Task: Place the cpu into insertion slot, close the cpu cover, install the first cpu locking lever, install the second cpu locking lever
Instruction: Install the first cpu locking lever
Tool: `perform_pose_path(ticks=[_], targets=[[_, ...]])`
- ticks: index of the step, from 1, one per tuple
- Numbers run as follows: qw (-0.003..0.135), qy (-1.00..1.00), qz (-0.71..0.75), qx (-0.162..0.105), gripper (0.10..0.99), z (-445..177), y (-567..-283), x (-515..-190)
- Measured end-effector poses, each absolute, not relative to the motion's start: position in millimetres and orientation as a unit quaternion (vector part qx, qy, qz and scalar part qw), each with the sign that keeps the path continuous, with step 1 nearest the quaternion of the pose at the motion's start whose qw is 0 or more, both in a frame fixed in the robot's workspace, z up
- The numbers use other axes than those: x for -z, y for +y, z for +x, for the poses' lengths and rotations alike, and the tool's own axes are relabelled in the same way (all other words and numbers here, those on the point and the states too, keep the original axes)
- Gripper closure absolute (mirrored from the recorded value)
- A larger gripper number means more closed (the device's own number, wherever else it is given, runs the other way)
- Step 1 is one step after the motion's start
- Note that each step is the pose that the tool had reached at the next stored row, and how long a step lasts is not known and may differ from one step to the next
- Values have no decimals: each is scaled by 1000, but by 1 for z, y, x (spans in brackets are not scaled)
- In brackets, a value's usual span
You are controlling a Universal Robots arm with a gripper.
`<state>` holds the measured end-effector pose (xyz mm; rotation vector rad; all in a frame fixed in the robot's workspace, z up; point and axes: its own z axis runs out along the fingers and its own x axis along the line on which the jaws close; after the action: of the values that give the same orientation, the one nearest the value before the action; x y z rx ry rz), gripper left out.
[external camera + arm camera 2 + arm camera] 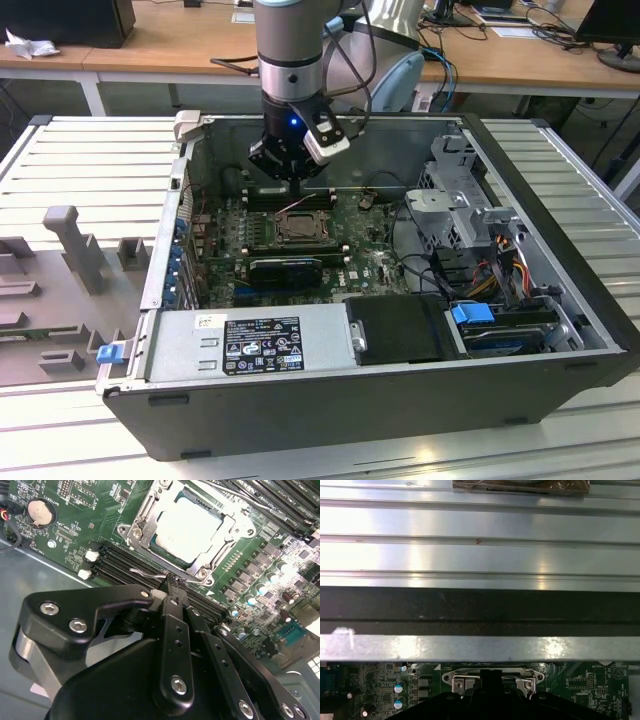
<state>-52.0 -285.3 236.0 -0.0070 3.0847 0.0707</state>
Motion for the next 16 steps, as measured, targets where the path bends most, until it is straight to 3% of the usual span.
perform_pose_path(ticks=[16], targets=[[28, 999, -4, -24, 980, -44, -281, -229]])
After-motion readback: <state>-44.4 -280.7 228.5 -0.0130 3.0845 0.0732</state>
